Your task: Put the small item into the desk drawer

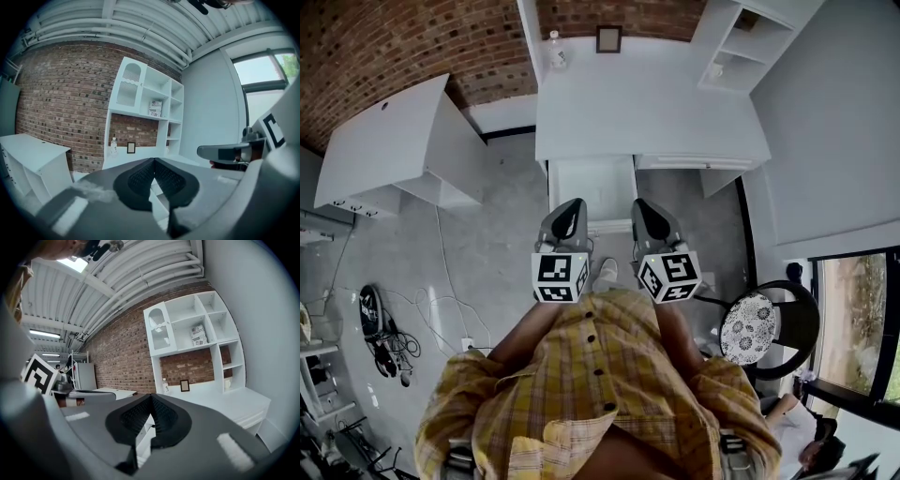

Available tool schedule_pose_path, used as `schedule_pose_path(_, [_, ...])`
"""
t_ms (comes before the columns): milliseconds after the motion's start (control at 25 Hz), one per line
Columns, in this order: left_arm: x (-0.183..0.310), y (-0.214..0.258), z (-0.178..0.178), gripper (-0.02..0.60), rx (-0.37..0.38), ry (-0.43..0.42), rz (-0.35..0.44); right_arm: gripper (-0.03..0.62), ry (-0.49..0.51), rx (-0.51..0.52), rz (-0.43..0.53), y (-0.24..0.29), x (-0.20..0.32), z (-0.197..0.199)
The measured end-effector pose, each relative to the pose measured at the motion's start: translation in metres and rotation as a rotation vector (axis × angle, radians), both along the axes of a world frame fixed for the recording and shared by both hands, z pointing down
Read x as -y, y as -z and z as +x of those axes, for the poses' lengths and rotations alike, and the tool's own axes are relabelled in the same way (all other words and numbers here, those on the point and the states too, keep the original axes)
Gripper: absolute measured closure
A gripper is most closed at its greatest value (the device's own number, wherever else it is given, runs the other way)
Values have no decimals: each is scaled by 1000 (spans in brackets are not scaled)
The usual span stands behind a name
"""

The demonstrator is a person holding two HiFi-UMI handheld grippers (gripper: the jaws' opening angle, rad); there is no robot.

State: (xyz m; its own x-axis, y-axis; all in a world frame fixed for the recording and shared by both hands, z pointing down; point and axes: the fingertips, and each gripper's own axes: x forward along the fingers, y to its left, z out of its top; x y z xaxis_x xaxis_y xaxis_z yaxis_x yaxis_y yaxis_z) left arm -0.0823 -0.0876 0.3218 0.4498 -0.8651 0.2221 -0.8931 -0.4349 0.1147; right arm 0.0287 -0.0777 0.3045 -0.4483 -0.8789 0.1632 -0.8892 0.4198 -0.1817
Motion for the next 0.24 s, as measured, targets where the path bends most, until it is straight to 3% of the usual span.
schedule_pose_path(240, [5, -3, 2, 578, 1, 1, 0, 597, 3, -5, 4, -1, 4, 5])
